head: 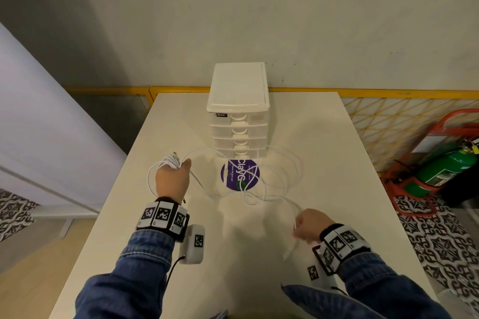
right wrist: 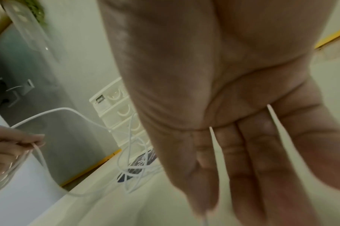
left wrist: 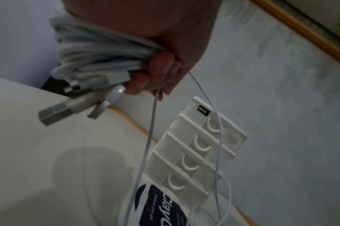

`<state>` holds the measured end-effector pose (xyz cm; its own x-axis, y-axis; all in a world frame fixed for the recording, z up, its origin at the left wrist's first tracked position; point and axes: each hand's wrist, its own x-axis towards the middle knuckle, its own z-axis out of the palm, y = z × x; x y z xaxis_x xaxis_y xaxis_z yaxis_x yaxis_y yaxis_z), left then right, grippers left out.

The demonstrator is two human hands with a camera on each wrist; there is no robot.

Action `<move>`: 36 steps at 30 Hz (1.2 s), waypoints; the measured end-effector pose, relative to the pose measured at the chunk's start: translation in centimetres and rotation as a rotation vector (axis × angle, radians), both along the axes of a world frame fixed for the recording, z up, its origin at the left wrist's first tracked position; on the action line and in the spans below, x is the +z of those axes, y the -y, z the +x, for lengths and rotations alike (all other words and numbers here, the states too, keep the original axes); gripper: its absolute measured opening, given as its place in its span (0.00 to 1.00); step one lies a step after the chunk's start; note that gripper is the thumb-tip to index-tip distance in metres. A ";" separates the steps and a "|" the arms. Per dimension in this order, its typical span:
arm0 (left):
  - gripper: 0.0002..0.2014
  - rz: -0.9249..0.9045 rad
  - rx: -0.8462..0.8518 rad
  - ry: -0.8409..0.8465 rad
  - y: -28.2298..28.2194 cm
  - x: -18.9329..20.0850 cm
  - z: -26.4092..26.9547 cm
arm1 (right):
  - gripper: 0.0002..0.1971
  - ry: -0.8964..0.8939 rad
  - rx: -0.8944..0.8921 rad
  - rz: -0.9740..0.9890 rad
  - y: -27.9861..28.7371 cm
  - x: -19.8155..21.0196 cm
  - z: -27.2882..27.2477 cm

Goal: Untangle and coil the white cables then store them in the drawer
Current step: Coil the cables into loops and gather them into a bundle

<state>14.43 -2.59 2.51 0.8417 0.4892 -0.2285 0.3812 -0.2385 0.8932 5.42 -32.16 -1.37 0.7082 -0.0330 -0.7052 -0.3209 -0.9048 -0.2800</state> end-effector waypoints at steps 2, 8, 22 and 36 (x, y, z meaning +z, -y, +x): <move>0.15 0.009 -0.014 -0.001 0.0 0.1 0.0 | 0.08 0.178 -0.123 0.063 0.4 -0.3 0.5; 0.18 -0.038 -0.108 -0.042 0.6 0.7 -0.3 | 0.16 0.654 -0.229 0.139 0.3 1.2 2.6; 0.18 -0.171 -0.080 0.062 0.9 3.2 -0.7 | 0.21 0.477 0.257 -0.260 -2.2 4.7 7.0; 0.18 -0.238 -0.140 0.174 1.6 3.6 -0.5 | 0.21 0.395 0.171 -0.080 -1.5 2.5 8.9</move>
<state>13.94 -4.19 6.16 0.9335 0.3163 -0.1691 0.1959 -0.0546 0.9791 14.33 -30.66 1.16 0.9231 0.0647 -0.3792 -0.0470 -0.9594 -0.2781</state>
